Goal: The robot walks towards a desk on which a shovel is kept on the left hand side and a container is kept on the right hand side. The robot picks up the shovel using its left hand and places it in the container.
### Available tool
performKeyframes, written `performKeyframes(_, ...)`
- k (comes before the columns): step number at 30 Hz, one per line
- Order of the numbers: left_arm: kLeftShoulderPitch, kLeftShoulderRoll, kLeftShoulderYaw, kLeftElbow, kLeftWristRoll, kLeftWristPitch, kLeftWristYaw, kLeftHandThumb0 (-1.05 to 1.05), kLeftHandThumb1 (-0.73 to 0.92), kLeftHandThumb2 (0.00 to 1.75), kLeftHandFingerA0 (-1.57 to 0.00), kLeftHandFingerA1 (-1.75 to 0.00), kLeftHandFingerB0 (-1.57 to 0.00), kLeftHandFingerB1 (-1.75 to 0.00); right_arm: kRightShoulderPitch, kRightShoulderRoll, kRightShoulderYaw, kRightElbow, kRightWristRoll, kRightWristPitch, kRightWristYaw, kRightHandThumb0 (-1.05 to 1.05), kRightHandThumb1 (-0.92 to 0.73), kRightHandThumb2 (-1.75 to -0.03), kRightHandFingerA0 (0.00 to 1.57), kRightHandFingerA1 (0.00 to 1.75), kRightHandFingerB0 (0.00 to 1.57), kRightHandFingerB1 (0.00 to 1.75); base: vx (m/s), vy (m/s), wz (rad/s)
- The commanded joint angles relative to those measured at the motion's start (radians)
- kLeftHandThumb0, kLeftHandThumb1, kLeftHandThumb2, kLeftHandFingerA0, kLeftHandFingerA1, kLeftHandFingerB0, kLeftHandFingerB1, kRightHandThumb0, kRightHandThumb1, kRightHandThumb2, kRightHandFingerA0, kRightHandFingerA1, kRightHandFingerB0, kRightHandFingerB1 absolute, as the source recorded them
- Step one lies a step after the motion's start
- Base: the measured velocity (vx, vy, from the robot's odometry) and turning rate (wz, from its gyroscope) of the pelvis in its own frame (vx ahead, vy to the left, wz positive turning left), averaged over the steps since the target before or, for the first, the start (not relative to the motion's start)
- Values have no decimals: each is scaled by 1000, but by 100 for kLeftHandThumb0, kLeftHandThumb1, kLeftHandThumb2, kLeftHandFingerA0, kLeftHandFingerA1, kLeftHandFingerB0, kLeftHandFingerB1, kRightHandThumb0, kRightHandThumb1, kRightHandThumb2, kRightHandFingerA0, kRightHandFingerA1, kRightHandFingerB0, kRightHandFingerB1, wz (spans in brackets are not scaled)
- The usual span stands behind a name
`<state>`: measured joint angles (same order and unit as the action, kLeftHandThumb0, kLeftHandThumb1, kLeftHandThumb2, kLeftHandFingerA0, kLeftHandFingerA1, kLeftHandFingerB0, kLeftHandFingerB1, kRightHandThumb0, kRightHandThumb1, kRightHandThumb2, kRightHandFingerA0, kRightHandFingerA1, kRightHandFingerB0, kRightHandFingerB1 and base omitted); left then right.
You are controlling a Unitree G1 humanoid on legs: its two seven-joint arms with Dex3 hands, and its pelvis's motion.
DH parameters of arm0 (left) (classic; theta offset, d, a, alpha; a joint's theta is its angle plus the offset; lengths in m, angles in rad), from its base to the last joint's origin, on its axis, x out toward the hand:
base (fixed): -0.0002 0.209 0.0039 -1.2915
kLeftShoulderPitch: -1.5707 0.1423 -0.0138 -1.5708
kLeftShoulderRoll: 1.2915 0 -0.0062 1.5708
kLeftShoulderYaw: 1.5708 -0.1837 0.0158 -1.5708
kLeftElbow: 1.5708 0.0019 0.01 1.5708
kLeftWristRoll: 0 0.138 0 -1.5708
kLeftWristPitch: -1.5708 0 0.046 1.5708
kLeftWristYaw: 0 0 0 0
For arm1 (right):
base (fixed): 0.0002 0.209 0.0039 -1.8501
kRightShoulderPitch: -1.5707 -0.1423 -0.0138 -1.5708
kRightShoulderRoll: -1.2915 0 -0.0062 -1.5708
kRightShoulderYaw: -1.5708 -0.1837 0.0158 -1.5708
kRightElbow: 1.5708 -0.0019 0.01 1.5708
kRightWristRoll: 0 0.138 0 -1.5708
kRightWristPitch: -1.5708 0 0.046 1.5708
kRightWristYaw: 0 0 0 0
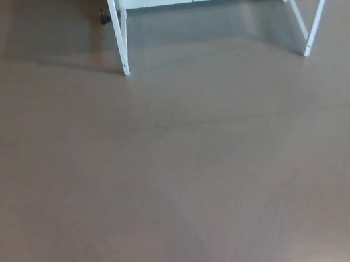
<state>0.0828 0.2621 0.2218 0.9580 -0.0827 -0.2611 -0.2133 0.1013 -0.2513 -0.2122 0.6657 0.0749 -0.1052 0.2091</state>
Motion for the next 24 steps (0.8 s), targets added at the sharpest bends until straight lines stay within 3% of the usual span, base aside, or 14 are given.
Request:
performKeyframes(1,2,-7,0,-6,-3,-66,0,-16,54,57,-27,-34,-23,-30,-1,-23,-2,-9,-9,-10,-16,-28,-58,-57,48,44,31,36,399,-172,48)
performKeyframes(13,38,-32,-12,2,4,-92,9,-16,54,58,-26,-33,-23,-30,18,-37,7,4,-6,-28,1,-27,-59,-57,46,44,31,37,323,-95,-5)
performKeyframes(14,55,-37,-22,-7,17,-110,18,-17,55,58,-26,-34,-23,-31,26,-40,9,-9,-6,-20,6,-21,-41,-87,38,60,19,51,307,41,-22)
performKeyframes(15,68,-44,-24,-10,16,-118,17,-16,55,58,-27,-34,-23,-31,33,-41,11,-16,-6,-16,9,-22,-41,-87,38,60,19,51,425,138,-21)
performKeyframes(16,82,-52,-22,-15,10,-122,16,-16,55,58,-27,-34,-23,-31,41,-40,13,-27,-5,-9,10,-27,-58,-57,45,44,30,37,494,183,-25)
performKeyframes(24,96,-56,-17,-4,4,-134,12,-16,55,58,-27,-34,-23,-31,56,-42,23,-54,-10,4,6,-27,-58,-57,45,44,30,37,457,96,-9)
